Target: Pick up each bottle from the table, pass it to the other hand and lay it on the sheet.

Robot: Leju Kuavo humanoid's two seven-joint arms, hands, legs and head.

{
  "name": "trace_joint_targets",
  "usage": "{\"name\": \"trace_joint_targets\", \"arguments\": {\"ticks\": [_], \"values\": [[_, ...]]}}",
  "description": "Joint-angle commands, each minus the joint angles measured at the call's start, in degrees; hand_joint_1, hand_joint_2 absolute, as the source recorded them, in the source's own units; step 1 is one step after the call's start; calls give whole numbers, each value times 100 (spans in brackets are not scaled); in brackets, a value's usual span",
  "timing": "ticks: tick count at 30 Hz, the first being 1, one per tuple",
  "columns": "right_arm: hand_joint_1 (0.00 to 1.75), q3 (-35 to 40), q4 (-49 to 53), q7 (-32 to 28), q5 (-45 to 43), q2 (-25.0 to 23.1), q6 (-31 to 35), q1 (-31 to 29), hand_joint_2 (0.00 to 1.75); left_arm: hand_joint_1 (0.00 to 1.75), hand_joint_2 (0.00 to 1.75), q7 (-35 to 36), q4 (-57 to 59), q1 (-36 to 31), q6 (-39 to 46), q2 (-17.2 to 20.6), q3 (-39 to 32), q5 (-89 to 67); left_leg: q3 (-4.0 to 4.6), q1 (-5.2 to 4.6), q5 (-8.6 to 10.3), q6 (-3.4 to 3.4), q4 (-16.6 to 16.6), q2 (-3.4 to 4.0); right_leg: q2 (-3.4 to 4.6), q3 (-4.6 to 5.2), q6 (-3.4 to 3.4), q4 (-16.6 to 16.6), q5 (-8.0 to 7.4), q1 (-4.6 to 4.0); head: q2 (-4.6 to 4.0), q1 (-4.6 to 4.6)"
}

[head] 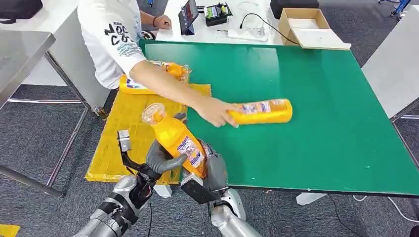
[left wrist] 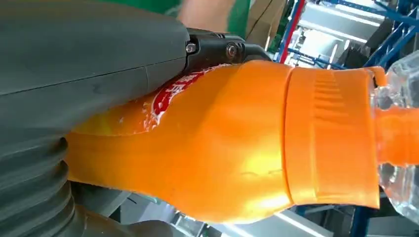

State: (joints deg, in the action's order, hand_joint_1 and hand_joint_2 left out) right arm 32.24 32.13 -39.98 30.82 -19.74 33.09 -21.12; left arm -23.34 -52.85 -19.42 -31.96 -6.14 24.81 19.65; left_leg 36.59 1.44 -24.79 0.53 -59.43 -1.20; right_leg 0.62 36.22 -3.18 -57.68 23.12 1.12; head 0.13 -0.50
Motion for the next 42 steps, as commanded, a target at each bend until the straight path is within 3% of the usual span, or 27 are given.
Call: {"name": "trace_joint_targets", "arguments": {"ticks": [1, 13, 14, 15, 16, 42], "values": [[175, 391, -565, 7, 41, 21, -383, -218, 175, 0, 175, -16, 471, -364, -147, 54, 305, 201, -48, 3, -11, -15, 13, 8, -12, -51, 18, 16, 10, -10, 0, 0], [175, 419, -636, 100, -2, 7, -590, -260, 175, 0, 175, -10, 494, -363, -208, 11, 254, 387, -9, 0, -1, -6, 3, 0, -9, -9, 7, 4, 2, -3, 0, 0], [175, 419, -636, 100, -2, 7, -590, -260, 175, 28, 175, -10, 494, -363, -208, 11, 254, 387, -44, 3, -8, -15, 12, 5, -15, -47, 18, 15, 9, -11, 0, 0], [175, 417, -644, 115, -7, 6, -597, -264, 175, 141, 175, -11, 491, -352, -220, 8, 241, 414, -19, 1, -4, -9, 5, 1, -11, -20, 10, 5, 5, -5, 0, 0], [175, 419, -648, 118, -8, 5, -597, -266, 175, 175, 175, 1, 489, -346, -237, 7, 235, 443, -36, 2, -8, -13, 9, 4, -14, -38, 16, 12, 9, -9, 0, 0], [173, 422, -669, 184, -15, 6, -655, -298, 175, 175, 175, 37, 434, -287, -484, 7, 192, 742, -30, 0, -7, -12, 8, 4, -12, -32, 13, 9, 8, -6, 0, 0]]}}
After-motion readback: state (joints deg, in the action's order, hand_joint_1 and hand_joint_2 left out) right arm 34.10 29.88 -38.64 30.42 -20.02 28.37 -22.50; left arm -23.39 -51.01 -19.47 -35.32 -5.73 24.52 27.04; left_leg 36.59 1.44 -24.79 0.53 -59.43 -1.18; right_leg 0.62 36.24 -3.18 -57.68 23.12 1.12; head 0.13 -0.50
